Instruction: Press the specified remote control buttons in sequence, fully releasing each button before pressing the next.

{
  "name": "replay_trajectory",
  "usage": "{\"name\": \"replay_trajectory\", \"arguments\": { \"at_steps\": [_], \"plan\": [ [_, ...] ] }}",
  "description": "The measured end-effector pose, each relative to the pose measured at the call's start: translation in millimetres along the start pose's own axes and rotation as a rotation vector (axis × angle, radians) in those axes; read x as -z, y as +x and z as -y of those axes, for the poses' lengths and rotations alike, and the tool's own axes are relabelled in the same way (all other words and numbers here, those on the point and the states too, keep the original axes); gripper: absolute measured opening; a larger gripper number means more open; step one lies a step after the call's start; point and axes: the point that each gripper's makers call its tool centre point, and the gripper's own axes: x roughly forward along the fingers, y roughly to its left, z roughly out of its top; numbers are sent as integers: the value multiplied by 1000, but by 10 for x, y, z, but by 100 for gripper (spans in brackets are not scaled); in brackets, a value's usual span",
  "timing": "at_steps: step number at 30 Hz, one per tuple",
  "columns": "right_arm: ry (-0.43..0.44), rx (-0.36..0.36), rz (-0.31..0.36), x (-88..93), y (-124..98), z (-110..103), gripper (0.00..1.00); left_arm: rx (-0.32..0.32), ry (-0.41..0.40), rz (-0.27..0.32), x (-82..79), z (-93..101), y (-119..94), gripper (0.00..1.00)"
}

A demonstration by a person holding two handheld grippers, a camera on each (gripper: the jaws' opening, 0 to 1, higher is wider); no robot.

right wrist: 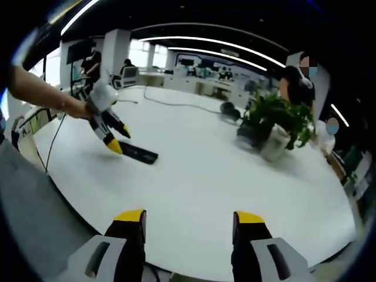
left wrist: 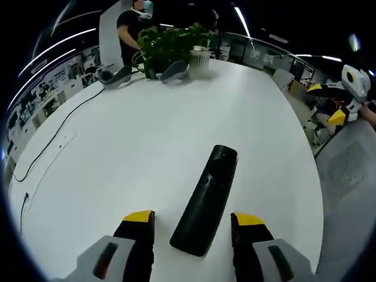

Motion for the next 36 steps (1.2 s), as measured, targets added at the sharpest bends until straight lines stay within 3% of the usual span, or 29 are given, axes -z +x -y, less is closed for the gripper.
{"name": "replay_trajectory", "arguments": {
  "at_steps": [11, 16, 25, 36],
  "plan": [
    [-3, -8, -4, 12, 3, -6, 54, -7, 82, -12, 28, 11, 33, 40],
    [-4, -10, -3, 11, 4, -8, 53, 8, 99, -8, 44, 85, 18, 29],
    [-9, -14, -2, 8, 2, -16, 51, 9, 172, -12, 49, 129, 3, 25],
    [-10, -21, 1, 1, 3, -30, 50, 35, 199, -32, 104, 219, -15, 24]
  ]
}}
